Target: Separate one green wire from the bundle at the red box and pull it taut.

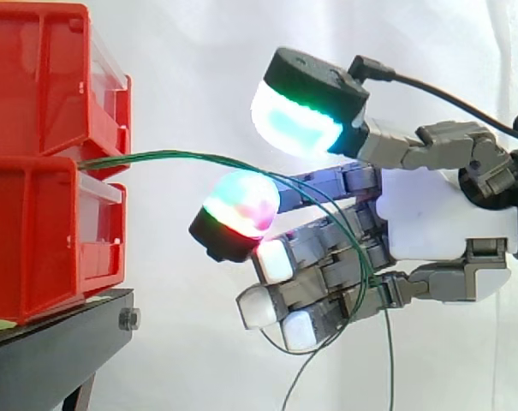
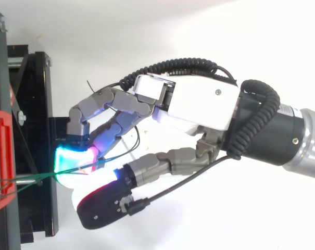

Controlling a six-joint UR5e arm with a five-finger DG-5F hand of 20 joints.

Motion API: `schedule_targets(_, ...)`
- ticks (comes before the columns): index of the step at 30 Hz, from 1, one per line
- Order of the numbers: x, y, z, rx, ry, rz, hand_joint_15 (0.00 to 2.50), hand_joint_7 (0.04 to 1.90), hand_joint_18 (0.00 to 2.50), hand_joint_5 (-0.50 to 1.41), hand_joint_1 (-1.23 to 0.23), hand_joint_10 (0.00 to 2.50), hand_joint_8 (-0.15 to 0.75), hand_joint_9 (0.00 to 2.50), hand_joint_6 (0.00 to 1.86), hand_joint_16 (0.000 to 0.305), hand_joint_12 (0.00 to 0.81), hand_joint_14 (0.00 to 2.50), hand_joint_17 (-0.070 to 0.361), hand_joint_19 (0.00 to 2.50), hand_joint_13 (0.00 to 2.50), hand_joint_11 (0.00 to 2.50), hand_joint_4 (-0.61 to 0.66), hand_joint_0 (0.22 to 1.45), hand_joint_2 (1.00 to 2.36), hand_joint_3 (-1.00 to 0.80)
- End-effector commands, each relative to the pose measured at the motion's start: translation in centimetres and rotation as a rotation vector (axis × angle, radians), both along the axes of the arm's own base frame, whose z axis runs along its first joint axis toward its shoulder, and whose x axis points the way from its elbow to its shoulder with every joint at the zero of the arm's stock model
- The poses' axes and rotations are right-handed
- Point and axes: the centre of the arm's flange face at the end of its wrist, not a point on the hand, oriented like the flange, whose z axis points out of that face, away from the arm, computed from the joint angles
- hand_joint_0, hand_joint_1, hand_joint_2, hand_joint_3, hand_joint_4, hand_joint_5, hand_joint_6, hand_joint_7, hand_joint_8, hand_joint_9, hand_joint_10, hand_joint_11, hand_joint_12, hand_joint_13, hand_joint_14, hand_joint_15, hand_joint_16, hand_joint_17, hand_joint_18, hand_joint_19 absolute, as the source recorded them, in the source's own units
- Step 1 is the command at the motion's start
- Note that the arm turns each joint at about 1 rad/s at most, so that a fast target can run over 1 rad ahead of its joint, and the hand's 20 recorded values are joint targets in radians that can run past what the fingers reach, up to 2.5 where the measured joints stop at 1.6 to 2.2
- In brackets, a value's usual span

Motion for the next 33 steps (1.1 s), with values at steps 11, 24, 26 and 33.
schedule_targets(11, -0.02, -0.11, 0.0, 0.0, 0.002, -0.001, 0.58, 1.01, 0.64, -0.16, -0.73, 0.02, 0.26, 0.97, 0.89, 0.054, 0.331, 0.02, 0.122, 0.69, 0.81, 0.61, 0.11, 0.59, 1.02, -0.18)
schedule_targets(24, -0.02, 0.01, 0.0, 0.0, 0.002, 0.0, 0.56, 0.95, 0.64, -0.16, -0.8, 0.02, 0.237, 0.95, 0.9, 0.052, 0.32, 0.02, 0.118, 0.65, 0.8, 0.61, 0.1, 0.65, 1.0, -0.45)
schedule_targets(26, -0.01, 0.01, -0.11, 0.0, 0.003, 0.0, 0.57, 0.96, 0.64, -0.16, -0.8, 0.02, 0.239, 0.95, 0.9, 0.052, 0.315, 0.02, 0.118, 0.66, 0.8, 0.62, 0.11, 0.62, 1.0, -0.5)
schedule_targets(33, -0.02, -0.09, 0.0, 0.005, 0.001, 0.0, 0.56, 0.96, 0.69, -0.14, -0.51, 0.02, 0.274, 1.02, 0.89, 0.058, 0.349, 0.02, 0.131, 0.67, 0.85, 0.6, 0.14, 0.49, 1.0, -0.5)
